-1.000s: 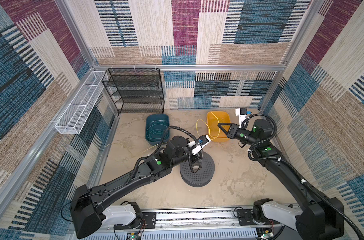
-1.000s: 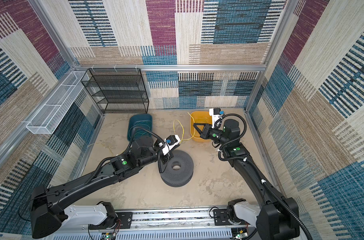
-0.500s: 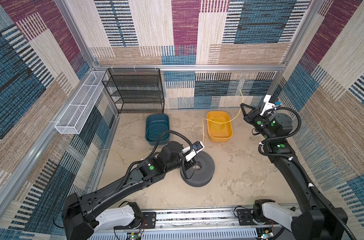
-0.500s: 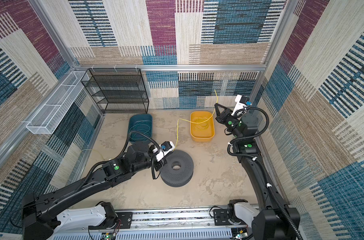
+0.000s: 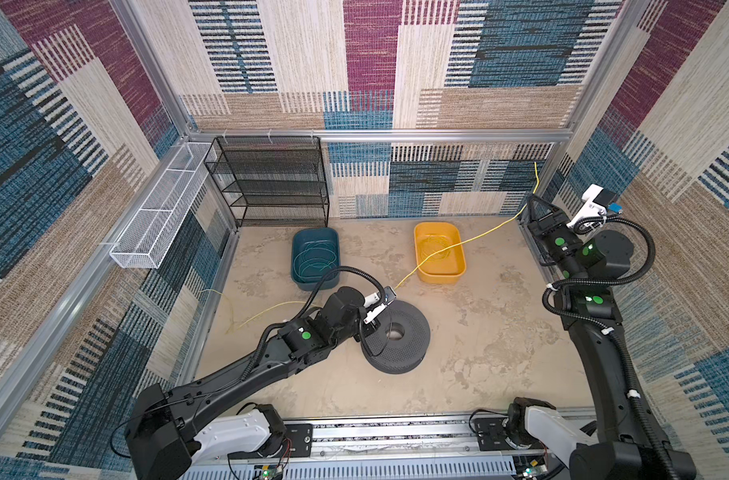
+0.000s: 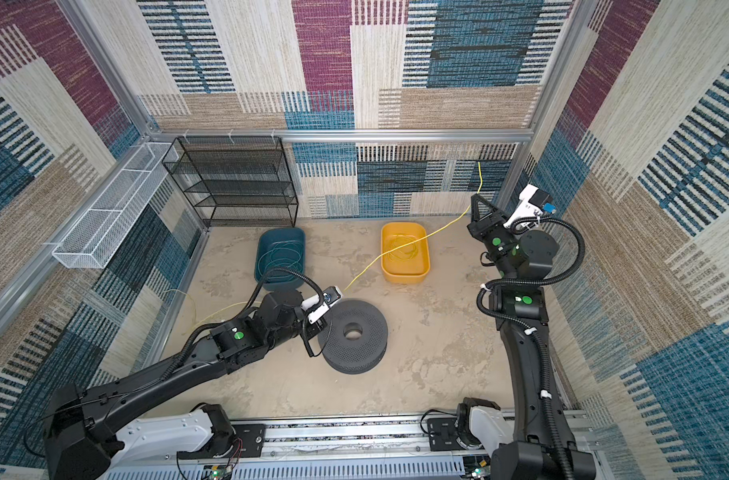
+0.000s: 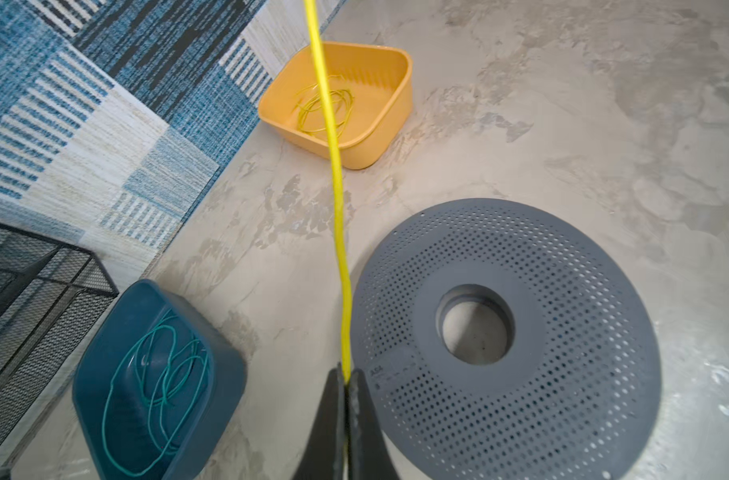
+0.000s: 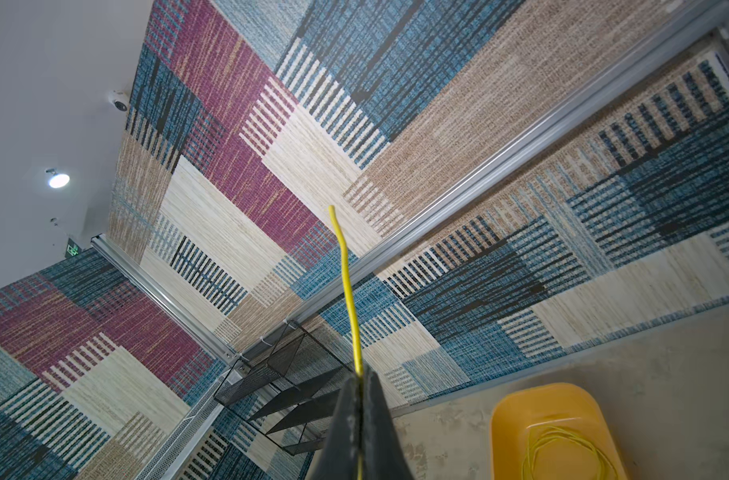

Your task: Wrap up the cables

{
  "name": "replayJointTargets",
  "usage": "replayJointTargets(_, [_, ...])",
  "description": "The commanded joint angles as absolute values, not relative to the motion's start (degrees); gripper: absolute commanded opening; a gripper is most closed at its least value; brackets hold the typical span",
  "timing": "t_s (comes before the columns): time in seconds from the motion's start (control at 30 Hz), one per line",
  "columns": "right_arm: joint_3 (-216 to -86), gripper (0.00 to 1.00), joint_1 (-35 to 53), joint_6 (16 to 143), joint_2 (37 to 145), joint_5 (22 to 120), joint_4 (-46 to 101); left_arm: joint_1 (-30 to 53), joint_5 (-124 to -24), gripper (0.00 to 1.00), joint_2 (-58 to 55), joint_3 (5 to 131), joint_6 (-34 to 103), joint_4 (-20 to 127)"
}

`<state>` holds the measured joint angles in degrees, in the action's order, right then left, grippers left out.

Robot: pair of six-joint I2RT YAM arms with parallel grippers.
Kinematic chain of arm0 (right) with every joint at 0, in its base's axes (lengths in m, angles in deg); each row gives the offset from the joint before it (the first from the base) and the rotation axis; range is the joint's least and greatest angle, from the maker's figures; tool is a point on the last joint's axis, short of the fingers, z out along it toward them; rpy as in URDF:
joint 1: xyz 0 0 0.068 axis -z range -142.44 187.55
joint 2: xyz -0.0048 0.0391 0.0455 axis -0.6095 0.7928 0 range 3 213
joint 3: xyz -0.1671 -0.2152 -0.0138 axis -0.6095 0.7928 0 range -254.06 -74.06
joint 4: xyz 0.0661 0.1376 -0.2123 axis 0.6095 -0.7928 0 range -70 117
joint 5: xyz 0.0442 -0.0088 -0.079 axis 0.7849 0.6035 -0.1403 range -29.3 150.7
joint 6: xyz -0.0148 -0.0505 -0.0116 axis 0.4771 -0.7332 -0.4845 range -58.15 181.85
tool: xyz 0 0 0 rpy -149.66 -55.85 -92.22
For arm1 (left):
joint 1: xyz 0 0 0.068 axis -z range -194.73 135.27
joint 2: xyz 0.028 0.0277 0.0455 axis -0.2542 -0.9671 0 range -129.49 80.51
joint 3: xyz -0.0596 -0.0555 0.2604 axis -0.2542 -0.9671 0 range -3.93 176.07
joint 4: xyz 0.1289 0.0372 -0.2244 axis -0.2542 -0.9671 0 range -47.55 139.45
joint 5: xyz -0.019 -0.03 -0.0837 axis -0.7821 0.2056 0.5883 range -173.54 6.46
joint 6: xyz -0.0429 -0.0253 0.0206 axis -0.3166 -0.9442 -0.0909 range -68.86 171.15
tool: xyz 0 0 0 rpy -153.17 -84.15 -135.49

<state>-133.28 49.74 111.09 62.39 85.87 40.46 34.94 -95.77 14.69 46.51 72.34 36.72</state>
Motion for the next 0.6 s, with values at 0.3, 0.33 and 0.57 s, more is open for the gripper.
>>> replayJointTargets(0.3, [-129.35, 0.0, 54.8, 121.69, 62.45, 86.57, 53.71, 34.17, -97.88, 0.0, 14.35, 45.74, 73.56, 25.86])
replayJointTargets(0.33, [-129.28, 0.0, 54.9, 121.83, 62.58, 86.7, 53.92, 34.14, -97.17, 0.0, 14.33, 46.03, 73.08, 24.98])
replayJointTargets(0.57, [-128.7, 0.0, 54.95, 122.15, 63.29, 88.67, 55.2, 34.27, -98.39, 0.0, 14.02, 46.28, 72.3, 22.89])
